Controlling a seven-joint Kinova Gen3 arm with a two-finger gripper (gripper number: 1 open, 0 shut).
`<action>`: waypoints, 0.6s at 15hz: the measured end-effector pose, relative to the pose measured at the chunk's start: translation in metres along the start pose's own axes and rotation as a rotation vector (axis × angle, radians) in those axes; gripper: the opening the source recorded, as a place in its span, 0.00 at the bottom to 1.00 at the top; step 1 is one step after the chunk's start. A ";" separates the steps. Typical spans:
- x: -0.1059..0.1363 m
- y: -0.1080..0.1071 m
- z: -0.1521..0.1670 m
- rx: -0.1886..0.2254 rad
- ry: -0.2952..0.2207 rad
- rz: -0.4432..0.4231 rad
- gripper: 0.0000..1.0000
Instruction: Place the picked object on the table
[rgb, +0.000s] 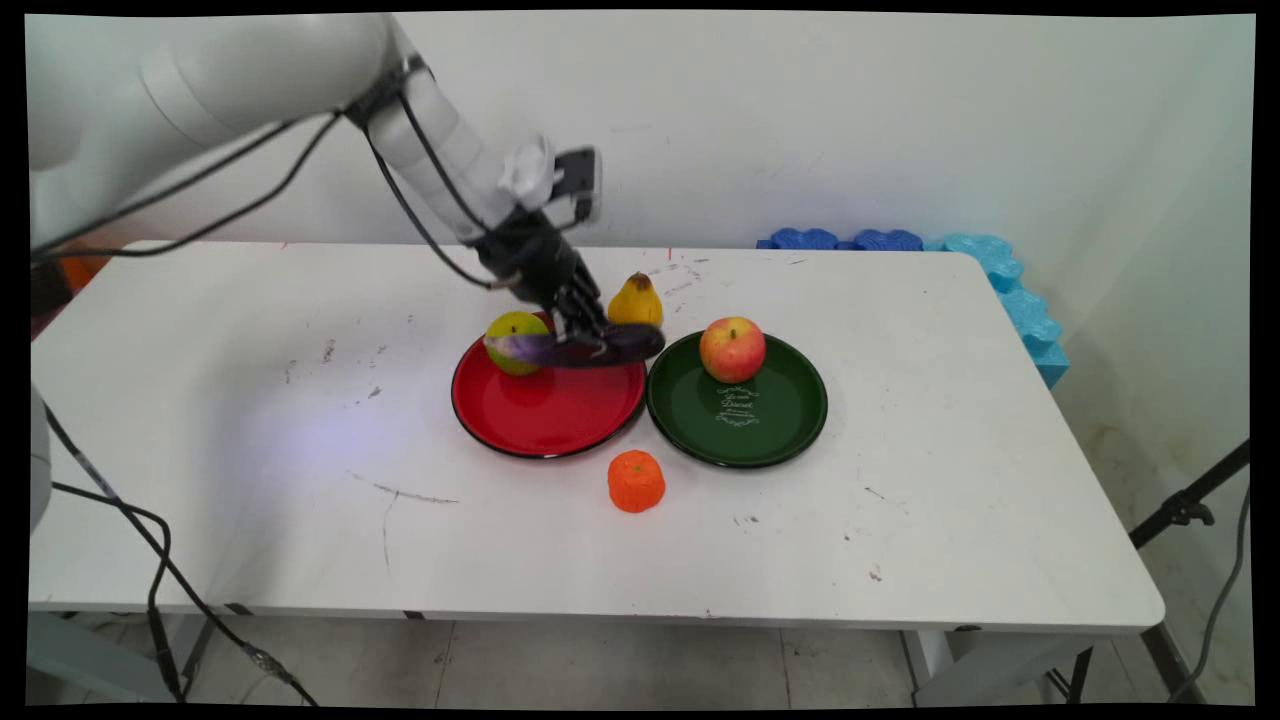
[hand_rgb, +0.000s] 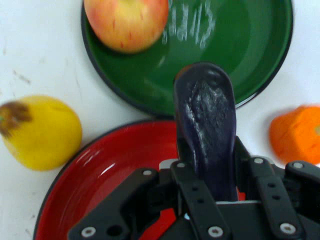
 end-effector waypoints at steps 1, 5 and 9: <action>0.009 0.007 -0.012 0.001 0.017 -0.016 0.00; 0.034 0.034 -0.042 -0.012 0.066 -0.075 0.00; 0.048 0.071 -0.052 -0.045 0.091 -0.131 0.00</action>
